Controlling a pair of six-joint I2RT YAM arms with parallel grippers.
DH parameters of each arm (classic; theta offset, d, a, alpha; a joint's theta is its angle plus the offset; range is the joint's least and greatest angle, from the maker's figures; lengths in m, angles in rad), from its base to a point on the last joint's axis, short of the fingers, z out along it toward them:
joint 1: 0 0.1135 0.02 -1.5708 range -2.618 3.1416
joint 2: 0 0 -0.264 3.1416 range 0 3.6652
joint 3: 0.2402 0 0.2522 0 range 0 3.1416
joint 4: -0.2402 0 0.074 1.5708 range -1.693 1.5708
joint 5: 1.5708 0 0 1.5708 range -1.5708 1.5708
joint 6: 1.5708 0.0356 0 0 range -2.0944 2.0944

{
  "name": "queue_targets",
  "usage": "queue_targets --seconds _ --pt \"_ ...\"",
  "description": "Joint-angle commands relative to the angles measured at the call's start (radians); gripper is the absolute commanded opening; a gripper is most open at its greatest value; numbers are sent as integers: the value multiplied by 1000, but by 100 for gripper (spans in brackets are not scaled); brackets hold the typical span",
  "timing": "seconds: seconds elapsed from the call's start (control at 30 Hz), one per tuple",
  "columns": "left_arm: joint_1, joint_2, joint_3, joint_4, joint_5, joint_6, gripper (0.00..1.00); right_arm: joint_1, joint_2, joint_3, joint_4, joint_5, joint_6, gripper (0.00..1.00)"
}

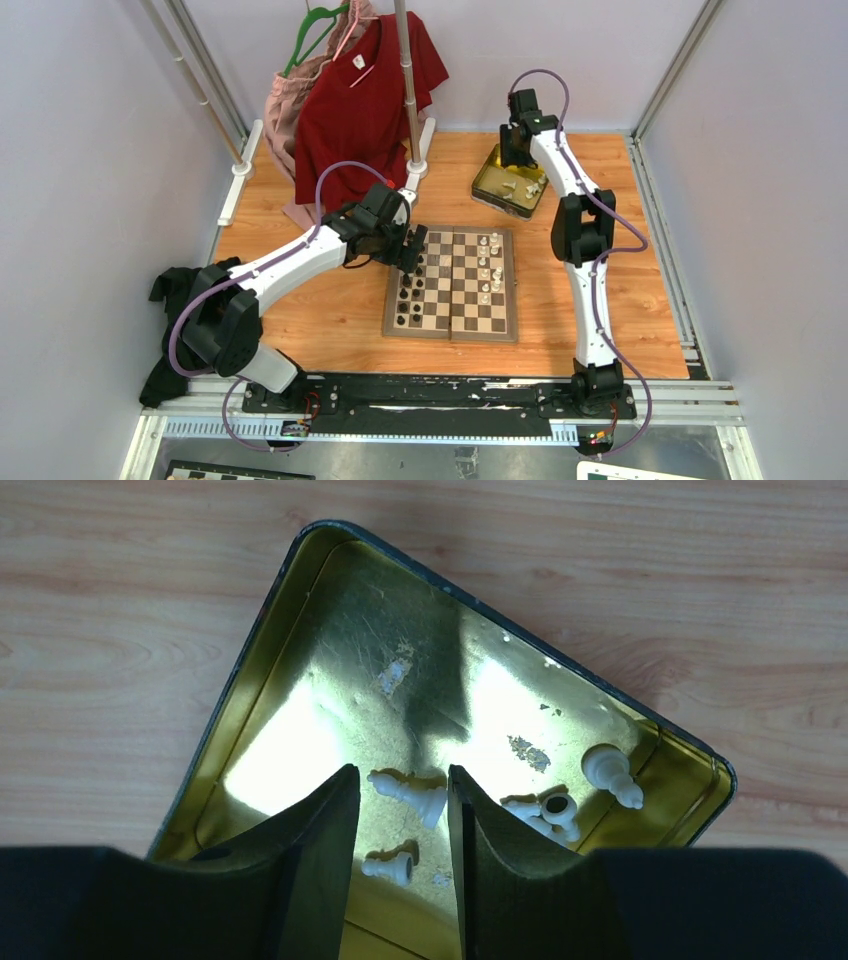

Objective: Set up the chess pieces on the board
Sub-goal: Pick up the chess piece from the storage box.

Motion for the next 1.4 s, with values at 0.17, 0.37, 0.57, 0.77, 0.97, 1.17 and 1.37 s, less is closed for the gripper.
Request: queue_targets --seconds 0.17,0.37,0.57,0.77,0.97,1.17,1.37 --pt "5 11 29 -4 12 12 98 6 11 -46 -44 -136 -270 43" --pt "5 16 29 -3 21 11 97 7 -22 -115 -44 -181 -298 43" --pt "5 19 28 2 27 9 97 6 -43 -171 -44 -184 -311 40" --pt "5 17 25 4 30 8 97 5 -38 -176 -48 -176 -307 18" --pt "5 12 19 6 29 5 97 4 -42 -171 -40 -154 -304 0" --pt "5 5 17 8 30 -2 97 6 -98 -215 27 -136 -282 0" --pt "4 -8 21 13 38 -9 97 7 -181 -260 79 -159 -225 0"
